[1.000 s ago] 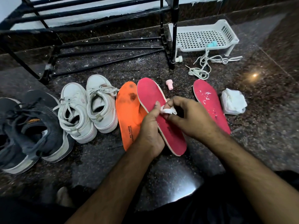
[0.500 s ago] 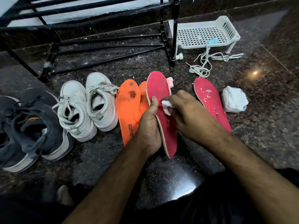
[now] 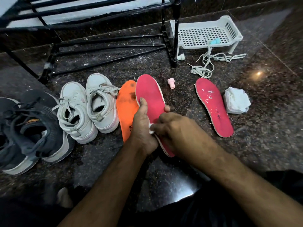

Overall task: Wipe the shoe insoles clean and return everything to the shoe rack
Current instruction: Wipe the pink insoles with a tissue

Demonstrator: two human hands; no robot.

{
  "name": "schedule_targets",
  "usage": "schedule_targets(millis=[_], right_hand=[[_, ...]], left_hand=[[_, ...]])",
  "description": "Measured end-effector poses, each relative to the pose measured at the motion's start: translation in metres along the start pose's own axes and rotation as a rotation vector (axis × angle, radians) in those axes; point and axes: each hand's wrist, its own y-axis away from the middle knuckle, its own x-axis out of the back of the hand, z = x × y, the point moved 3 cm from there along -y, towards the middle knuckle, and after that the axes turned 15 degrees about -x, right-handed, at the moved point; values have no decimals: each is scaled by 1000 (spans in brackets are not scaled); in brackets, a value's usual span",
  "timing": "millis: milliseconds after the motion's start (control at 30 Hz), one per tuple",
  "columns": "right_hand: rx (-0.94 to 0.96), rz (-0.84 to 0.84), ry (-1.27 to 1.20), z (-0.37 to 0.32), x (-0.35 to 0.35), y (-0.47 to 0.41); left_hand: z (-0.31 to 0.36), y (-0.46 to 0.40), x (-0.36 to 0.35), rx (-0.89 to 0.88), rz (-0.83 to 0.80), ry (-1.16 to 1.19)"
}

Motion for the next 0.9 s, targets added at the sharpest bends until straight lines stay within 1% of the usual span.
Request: schedule_targets(millis=[67, 100, 167, 233, 267, 333, 433, 467, 500, 533, 600, 633, 667, 733, 767, 800, 900], right_hand=[[59, -41, -1, 5, 2, 5], [54, -31, -39, 12, 6, 7], [-41, 69, -154, 26, 21, 7], [-111, 194, -196, 33, 30, 5], [-102, 199, -177, 31, 30, 3], [-55, 125, -69, 20, 21, -1], [2, 45, 145, 11, 13, -2], [28, 19, 174, 12, 15, -1], [53, -15, 155, 15, 16, 1], [63, -58, 75, 19, 18, 3], [38, -126, -178, 31, 19, 7], [-5, -106, -285, 38, 19, 6], [-68, -41, -365, 44, 19, 4], [-199, 149, -481, 51, 21, -2], [-236, 216, -487, 52, 21, -7], [-244, 235, -452, 50, 19, -11], [-175, 127, -304, 34, 8, -15]], left_hand=[[-6, 2, -2, 9, -21, 30], [-7, 4, -6, 2, -27, 56], [-11, 5, -11, -43, -51, 79], [-12, 7, -16, -60, -114, 71], [-13, 6, -14, -55, -118, 85], [-11, 6, -12, -26, -98, 124], [-6, 7, -10, -1, -63, 96], [-5, 7, -10, 0, -59, 88], [-5, 7, -9, 1, -54, 97], [-5, 6, -9, -3, -48, 99], [-6, 6, -12, -11, -53, 117], [-6, 6, -14, -13, -61, 126], [-7, 5, -16, -13, -79, 136], [-7, 6, -19, -27, -136, 155], [-6, 7, -19, -41, -147, 150], [-6, 7, -19, -55, -149, 152], [-2, 5, -15, -78, -107, 203]])
